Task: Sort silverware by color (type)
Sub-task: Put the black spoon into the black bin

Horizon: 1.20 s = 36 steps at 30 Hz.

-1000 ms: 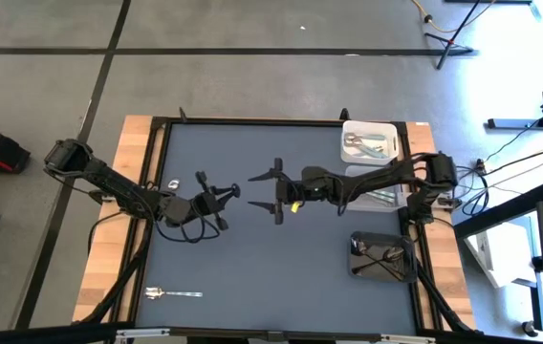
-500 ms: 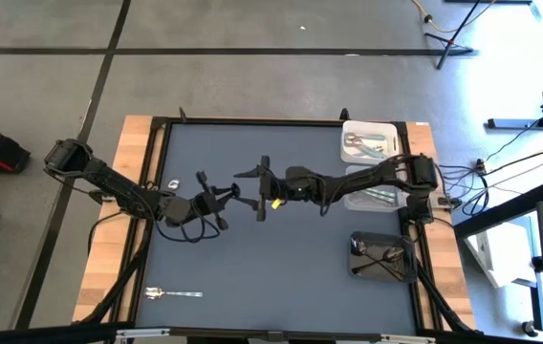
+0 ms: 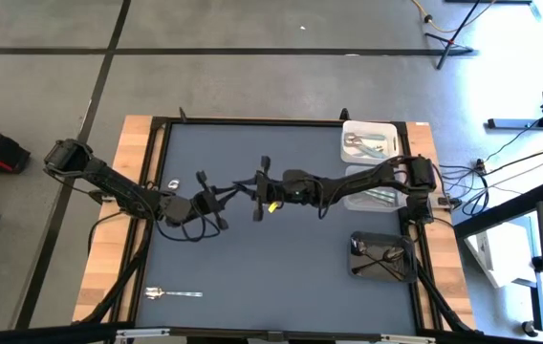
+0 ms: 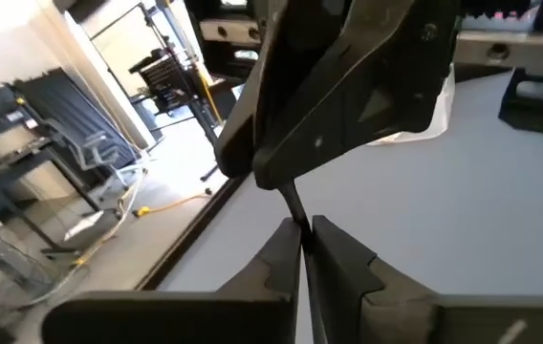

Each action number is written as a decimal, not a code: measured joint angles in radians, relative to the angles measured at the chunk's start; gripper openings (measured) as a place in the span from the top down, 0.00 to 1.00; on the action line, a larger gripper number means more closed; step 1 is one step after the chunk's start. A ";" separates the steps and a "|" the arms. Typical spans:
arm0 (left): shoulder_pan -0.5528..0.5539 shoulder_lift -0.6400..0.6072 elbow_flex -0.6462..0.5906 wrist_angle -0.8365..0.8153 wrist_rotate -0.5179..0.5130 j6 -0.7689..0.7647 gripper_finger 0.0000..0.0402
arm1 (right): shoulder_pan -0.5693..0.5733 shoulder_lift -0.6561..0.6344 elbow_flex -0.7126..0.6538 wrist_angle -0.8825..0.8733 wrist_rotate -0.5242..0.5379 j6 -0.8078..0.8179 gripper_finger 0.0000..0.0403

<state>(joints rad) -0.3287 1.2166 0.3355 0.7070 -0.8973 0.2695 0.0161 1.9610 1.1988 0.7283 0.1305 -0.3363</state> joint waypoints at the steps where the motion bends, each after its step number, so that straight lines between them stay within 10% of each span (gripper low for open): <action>1: 0.002 0.000 0.000 -0.001 0.004 -0.011 0.95 | 0.005 0.000 0.000 -0.003 0.003 -0.010 0.98; 13: -0.023 -0.040 0.002 -0.007 0.055 -0.029 0.71 | 0.018 -0.061 0.000 -0.170 0.043 -0.081 0.97; 22: 0.001 -0.133 0.040 -0.362 0.252 -0.239 0.53 | 0.115 -0.220 -0.001 -0.524 0.185 -0.081 0.98; 36: -0.015 -0.121 0.041 -0.488 0.507 -0.347 0.51 | 0.268 -0.621 0.000 -1.215 0.188 0.338 0.98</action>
<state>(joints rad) -0.3434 1.0955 0.3767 0.2188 -0.3901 -0.0777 0.2839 1.3398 1.1984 -0.4869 0.3187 0.0019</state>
